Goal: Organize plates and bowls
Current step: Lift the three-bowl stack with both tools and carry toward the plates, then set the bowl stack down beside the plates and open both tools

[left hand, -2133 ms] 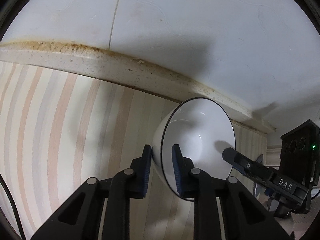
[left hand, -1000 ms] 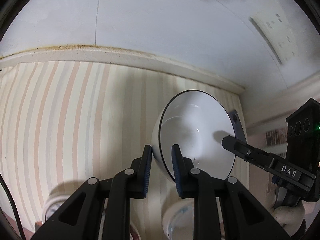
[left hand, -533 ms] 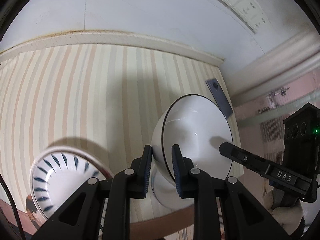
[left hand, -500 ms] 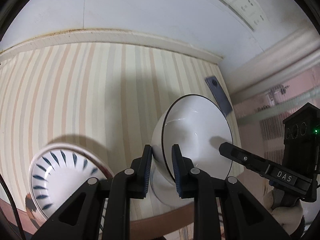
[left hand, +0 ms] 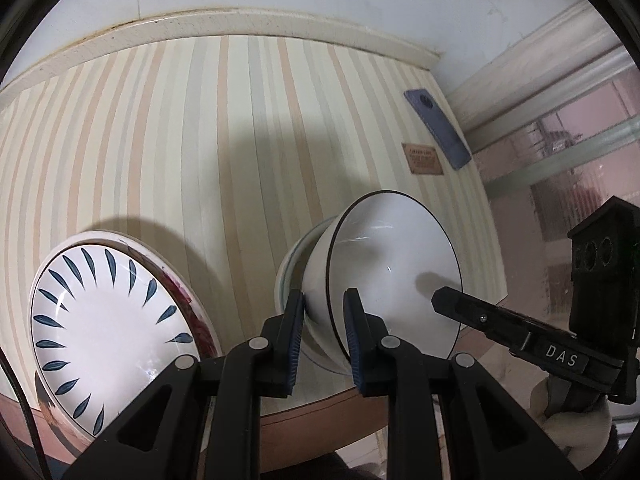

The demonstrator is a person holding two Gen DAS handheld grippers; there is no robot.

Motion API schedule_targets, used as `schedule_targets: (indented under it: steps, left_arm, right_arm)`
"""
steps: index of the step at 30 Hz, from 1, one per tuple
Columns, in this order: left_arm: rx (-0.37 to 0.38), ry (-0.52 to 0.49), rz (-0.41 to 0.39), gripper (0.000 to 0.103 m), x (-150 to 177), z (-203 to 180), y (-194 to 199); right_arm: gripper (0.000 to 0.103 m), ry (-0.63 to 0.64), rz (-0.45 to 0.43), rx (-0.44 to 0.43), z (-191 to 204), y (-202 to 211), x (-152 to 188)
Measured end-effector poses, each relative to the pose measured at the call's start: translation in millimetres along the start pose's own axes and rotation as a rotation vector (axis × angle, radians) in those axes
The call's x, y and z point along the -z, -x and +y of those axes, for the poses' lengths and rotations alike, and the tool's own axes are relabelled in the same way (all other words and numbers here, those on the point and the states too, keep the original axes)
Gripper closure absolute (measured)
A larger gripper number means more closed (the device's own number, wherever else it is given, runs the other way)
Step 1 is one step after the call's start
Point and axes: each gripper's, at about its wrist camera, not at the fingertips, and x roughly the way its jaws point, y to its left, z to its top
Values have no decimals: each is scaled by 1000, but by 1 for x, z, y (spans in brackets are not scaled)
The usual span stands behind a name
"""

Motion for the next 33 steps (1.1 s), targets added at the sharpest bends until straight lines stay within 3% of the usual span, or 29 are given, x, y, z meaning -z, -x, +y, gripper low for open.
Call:
schedule_targets:
  steps: [6,16,23,24,26,28,30,32,33]
  left_arm:
    - [-26,-80,32,85,3,-4,-10]
    - [-67,-103,31,85,4,-3,-15]
    - [-114,-124,10,84,7,-5,4]
    - [-121,-126,3,84,8,-6,8]
    - [-115,-140,-23,84,10,-9,26]
    - [-108,-158,-45,83,14,-13,41]
    - [-95,-176,-76,73,21,-18,60]
    - [-87,-189,-97,65,26,-21,73]
    - [-88,-197,-106,56,29,-22,79]
  right_arm:
    - [86,7,13,24,-5,-7,3]
    - [86,59,20,65,4,-9,0]
    - [86,58,15,90,10,0,3]
    - [82,71,7,113,14,4,5]
    - [63,91,-13,144,22,15,10]
    - [30,98,-40,165,30,30,16]
    - [18,108,-72,177,38,44,22]
    - [14,110,-95,206,45,59,28]
    - [11,113,-97,217,48,64,32]
